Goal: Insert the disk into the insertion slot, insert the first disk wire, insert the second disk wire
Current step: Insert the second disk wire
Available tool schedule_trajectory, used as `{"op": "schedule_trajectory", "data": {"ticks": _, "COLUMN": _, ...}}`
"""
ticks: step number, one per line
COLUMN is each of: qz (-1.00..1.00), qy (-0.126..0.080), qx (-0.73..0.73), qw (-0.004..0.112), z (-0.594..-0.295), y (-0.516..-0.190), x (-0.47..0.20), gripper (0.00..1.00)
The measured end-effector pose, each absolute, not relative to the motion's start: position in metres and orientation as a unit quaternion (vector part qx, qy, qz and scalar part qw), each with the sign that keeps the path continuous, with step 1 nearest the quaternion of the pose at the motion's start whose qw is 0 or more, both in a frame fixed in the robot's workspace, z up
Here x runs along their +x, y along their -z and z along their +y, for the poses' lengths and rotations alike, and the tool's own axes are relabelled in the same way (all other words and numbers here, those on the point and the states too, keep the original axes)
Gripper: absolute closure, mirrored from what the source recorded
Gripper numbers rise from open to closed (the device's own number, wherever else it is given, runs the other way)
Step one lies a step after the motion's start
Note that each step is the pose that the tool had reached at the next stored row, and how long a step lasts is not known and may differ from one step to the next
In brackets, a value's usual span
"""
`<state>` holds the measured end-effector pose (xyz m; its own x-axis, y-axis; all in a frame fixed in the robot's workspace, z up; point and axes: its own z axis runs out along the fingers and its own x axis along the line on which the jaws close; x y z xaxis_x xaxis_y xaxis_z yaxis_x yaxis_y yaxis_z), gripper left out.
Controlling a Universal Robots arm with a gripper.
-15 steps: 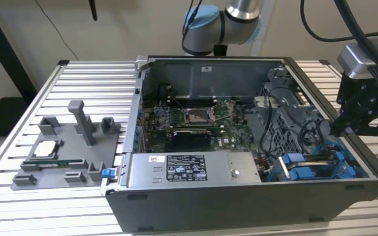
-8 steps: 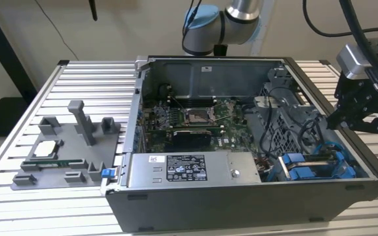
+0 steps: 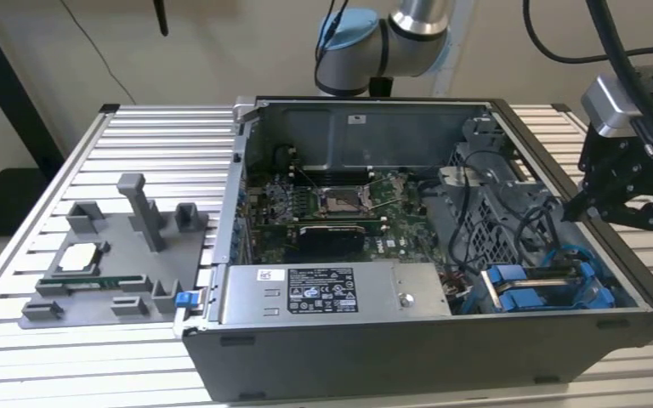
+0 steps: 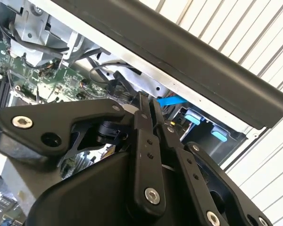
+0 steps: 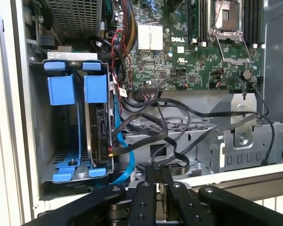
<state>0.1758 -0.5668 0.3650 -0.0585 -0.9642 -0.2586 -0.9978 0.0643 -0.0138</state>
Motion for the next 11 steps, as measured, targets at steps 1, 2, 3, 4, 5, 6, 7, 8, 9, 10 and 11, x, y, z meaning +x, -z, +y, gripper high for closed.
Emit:
{"op": "schedule_trajectory", "data": {"ticks": 1, "qz": 0.723, "qy": -0.084, "qx": -0.679, "qw": 0.100, "z": -0.567, "y": -0.365, "x": 0.176, "gripper": 1.00}}
{"op": "schedule_trajectory", "data": {"ticks": 2, "qz": 0.723, "qy": -0.084, "qx": -0.679, "qw": 0.100, "z": -0.567, "y": -0.365, "x": 0.176, "gripper": 1.00}}
{"op": "schedule_trajectory", "data": {"ticks": 3, "qz": 0.723, "qy": -0.084, "qx": -0.679, "qw": 0.100, "z": -0.567, "y": -0.365, "x": 0.176, "gripper": 1.00}}
{"op": "schedule_trajectory", "data": {"ticks": 4, "qz": 0.723, "qy": -0.084, "qx": -0.679, "qw": 0.100, "z": -0.567, "y": -0.365, "x": 0.176, "gripper": 1.00}}
{"op": "schedule_trajectory", "data": {"ticks": 5, "qz": 0.723, "qy": -0.084, "qx": -0.679, "qw": 0.100, "z": -0.567, "y": -0.366, "x": 0.176, "gripper": 1.00}}
{"op": "schedule_trajectory", "data": {"ticks": 6, "qz": 0.723, "qy": -0.084, "qx": -0.679, "qw": 0.100, "z": -0.567, "y": -0.367, "x": 0.176, "gripper": 1.00}}
{"op": "schedule_trajectory", "data": {"ticks": 7, "qz": 0.723, "qy": -0.084, "qx": -0.679, "qw": 0.100, "z": -0.567, "y": -0.368, "x": 0.175, "gripper": 1.00}}
{"op": "schedule_trajectory", "data": {"ticks": 8, "qz": 0.723, "qy": -0.084, "qx": -0.679, "qw": 0.100, "z": -0.567, "y": -0.370, "x": 0.175, "gripper": 1.00}}
{"op": "schedule_trajectory", "data": {"ticks": 9, "qz": 0.723, "qy": -0.084, "qx": -0.679, "qw": 0.100, "z": -0.567, "y": -0.372, "x": 0.175, "gripper": 1.00}}
{"op": "schedule_trajectory", "data": {"ticks": 10, "qz": 0.723, "qy": -0.084, "qx": -0.679, "qw": 0.100, "z": -0.567, "y": -0.374, "x": 0.174, "gripper": 1.00}}
{"op": "schedule_trajectory", "data": {"ticks": 11, "qz": 0.723, "qy": -0.084, "qx": -0.679, "qw": 0.100, "z": -0.567, "y": -0.375, "x": 0.173, "gripper": 1.00}}
